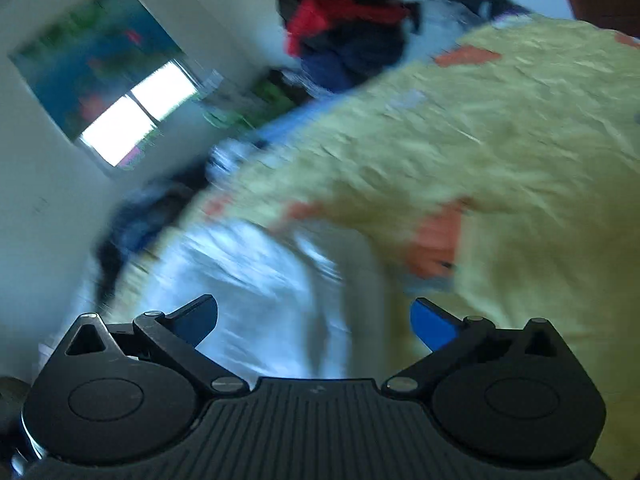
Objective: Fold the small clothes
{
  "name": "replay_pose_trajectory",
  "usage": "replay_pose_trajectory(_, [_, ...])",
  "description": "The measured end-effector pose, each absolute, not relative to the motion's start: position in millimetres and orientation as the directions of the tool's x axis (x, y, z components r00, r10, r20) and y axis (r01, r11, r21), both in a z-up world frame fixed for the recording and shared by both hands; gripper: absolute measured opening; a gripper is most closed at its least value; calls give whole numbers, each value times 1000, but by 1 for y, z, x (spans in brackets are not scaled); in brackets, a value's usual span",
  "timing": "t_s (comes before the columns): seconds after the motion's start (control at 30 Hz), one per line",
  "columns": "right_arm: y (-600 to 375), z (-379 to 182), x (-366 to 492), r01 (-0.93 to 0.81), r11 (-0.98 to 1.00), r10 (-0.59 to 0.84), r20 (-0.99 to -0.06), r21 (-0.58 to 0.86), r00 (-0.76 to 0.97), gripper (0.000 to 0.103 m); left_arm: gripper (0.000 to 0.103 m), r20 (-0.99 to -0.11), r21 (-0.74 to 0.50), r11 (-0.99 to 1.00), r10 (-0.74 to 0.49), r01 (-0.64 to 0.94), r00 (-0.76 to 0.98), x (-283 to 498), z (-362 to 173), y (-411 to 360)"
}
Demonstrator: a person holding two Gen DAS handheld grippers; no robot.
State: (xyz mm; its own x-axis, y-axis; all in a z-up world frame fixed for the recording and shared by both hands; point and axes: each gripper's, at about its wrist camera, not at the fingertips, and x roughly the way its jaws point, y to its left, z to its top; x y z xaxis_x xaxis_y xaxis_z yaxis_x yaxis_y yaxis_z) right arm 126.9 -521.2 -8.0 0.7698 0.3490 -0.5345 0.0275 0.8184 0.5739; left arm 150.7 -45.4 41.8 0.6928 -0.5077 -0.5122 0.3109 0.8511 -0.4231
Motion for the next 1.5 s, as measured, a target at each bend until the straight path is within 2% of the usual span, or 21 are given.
replay_pose_trajectory(0.07, [-519, -25, 135, 53, 785, 404, -575, 617, 711, 101, 102, -513, -572, 780, -581, 254, 631, 168, 29, -36])
replay_pose_trajectory(0.1, [-516, -28, 134, 32, 776, 422, -555, 630, 717, 102, 102, -508, -606, 760, -598, 236, 620, 172, 25, -37])
replay_pose_trajectory(0.2, [-505, -31, 137, -11, 741, 490, -530, 671, 692, 98, 102, -524, -625, 742, -630, 245, 572, 180, 18, -53])
replay_pose_trajectory(0.23, [-503, -34, 139, -20, 718, 517, -514, 696, 685, 97, 98, -533, -626, 738, -641, 252, 553, 183, 16, -59])
replay_pose_trajectory(0.27, [-500, -36, 141, -33, 695, 548, -500, 718, 671, 90, 92, -542, -626, 737, -646, 255, 538, 185, 14, -64])
replay_pose_trajectory(0.3, [-496, -38, 144, -43, 676, 578, -492, 736, 651, 75, 82, -545, -628, 734, -652, 259, 527, 186, 13, -68])
replay_pose_trajectory(0.33, [-491, -41, 147, -46, 676, 584, -497, 736, 642, 68, 77, -549, -617, 743, -643, 260, 534, 184, 14, -72])
replay_pose_trajectory(0.43, [-483, -38, 148, -70, 692, 581, -497, 719, 644, 57, 57, -544, -600, 751, -635, 274, 548, 182, 23, -69])
replay_pose_trajectory(0.5, [-478, -33, 157, -92, 685, 592, -480, 722, 647, 48, 53, -546, -581, 765, -620, 279, 564, 179, 34, -60])
replay_pose_trajectory(0.67, [-431, -22, 177, -193, 627, 685, -416, 755, 597, 43, 51, -535, -509, 819, -543, 266, 647, 163, 69, -17])
replay_pose_trajectory(0.77, [-396, -23, 189, -236, 589, 739, -396, 773, 545, 43, 52, -563, -468, 857, -478, 216, 674, 161, 71, 12])
replay_pose_trajectory(0.87, [-375, -35, 196, -235, 595, 749, -423, 769, 510, 42, 57, -609, -468, 871, -438, 146, 661, 167, 44, 29])
replay_pose_trajectory(0.93, [-378, -46, 196, -214, 576, 755, -413, 789, 509, 46, 74, -599, -486, 866, -426, 115, 678, 165, 30, 36])
replay_pose_trajectory(1.0, [-387, -51, 194, -181, 553, 762, -406, 813, 504, 56, 78, -572, -456, 885, -372, 94, 731, 152, 30, 35])
replay_pose_trajectory(1.07, [-396, -44, 180, -174, 562, 751, -411, 809, 516, 62, 76, -526, -388, 918, -299, 88, 796, 125, 40, 34])
replay_pose_trajectory(1.17, [-415, -16, 152, -195, 629, 679, -410, 752, 610, 62, 78, -417, -200, 972, -195, 119, 888, 61, 52, 33])
replay_pose_trajectory(1.23, [-426, 7, 130, -216, 700, 595, -389, 681, 704, 62, 88, -357, -46, 989, -146, 139, 923, 17, 52, 28])
replay_pose_trajectory(1.27, [-430, 18, 116, -226, 728, 557, -366, 647, 745, 62, 89, -336, 18, 989, -132, 146, 933, -2, 49, 25])
replay_pose_trajectory(1.33, [-428, 32, 96, -286, 719, 573, -308, 633, 759, 68, 89, -361, 107, 979, -127, 176, 924, -25, 40, 15])
replay_pose_trajectory(1.4, [-408, 36, 88, -361, 676, 650, -289, 642, 703, 85, 89, -421, 127, 964, -161, 234, 893, -30, 32, 5])
replay_pose_trajectory(1.5, [-371, 34, 95, -421, 655, 710, -322, 627, 626, 88, 89, -429, 181, 954, -140, 237, 892, -24, 26, -14])
